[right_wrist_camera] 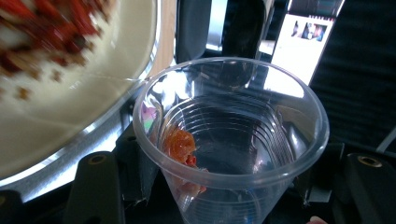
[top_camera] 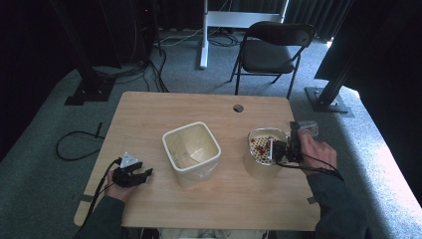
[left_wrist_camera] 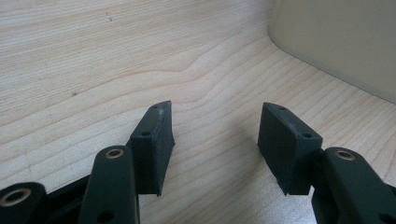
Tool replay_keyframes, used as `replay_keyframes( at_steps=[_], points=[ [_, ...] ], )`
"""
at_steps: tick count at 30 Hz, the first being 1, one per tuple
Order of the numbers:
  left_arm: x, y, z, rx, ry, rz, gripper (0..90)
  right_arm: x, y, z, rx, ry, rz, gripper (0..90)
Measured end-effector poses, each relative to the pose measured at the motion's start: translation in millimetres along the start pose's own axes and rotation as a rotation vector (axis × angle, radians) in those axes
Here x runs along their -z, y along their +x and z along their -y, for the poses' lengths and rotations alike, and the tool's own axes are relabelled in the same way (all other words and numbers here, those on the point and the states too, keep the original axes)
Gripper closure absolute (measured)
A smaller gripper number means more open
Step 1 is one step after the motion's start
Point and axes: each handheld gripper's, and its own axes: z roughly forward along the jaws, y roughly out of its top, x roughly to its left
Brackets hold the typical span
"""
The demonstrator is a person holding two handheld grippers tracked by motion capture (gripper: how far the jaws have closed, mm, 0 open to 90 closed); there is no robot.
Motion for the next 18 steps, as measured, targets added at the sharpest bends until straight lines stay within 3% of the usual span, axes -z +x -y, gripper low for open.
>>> replay_keyframes(
  at_steps=[3,8,13,18],
  points=[
    [0.0,-0.2,0.0,-0.002,0.000,-0.001,46.0,4.9,1.2,-4.3,0.018,-0.031,0.005,34.9],
    [0.0,0.0,0.0,0.000,-0.001,0.000,46.0,-0.9,-0.5,4.6,0.008,0.017,0.005,34.8],
    [-0.1,-0.2,-0.1,-0.002,0.001,-0.002,46.0,6.7,2.4,-1.4,0.025,-0.032,0.012,34.8],
    [0.0,0.0,0.0,0.000,0.000,0.000,46.0,2.9,0.0,4.8,0.008,-0.004,0.009,34.5]
  ],
)
